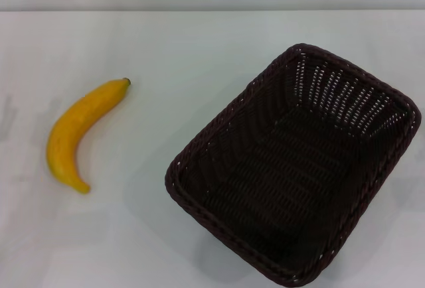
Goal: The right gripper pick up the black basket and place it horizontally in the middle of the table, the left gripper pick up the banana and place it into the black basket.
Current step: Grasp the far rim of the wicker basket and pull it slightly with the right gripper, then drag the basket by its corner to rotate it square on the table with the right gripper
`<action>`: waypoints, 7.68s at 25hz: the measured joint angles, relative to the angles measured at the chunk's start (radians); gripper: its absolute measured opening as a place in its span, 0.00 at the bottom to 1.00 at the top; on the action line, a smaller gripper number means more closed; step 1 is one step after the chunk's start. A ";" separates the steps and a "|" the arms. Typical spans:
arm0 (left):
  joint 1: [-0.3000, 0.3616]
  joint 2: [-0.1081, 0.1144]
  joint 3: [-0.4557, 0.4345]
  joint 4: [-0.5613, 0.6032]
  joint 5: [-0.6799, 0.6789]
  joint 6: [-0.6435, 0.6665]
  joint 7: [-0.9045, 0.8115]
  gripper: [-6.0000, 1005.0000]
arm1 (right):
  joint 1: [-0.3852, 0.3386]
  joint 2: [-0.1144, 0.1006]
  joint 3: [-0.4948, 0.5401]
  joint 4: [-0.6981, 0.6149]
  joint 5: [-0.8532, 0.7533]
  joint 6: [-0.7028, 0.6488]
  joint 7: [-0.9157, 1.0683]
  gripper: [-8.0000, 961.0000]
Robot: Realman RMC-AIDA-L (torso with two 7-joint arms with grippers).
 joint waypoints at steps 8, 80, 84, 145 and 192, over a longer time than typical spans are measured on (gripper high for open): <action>0.005 -0.002 0.000 -0.021 0.000 -0.005 0.000 0.86 | 0.000 0.000 0.005 -0.010 0.002 0.010 0.008 0.90; 0.040 0.002 -0.008 -0.027 -0.040 -0.048 -0.007 0.86 | 0.781 -0.008 -0.536 -0.737 -1.870 0.225 1.991 0.81; 0.040 0.002 -0.008 -0.029 -0.040 -0.048 -0.008 0.86 | 0.815 -0.007 -0.560 -0.669 -1.894 0.199 1.990 0.81; -0.029 0.076 -0.004 0.122 -0.052 0.072 -0.019 0.86 | 0.368 0.012 -0.817 -1.296 -1.711 0.285 3.016 0.18; -0.028 0.087 -0.002 0.122 -0.014 0.069 -0.052 0.86 | 0.285 0.001 -0.867 -1.473 -1.579 0.390 3.011 0.23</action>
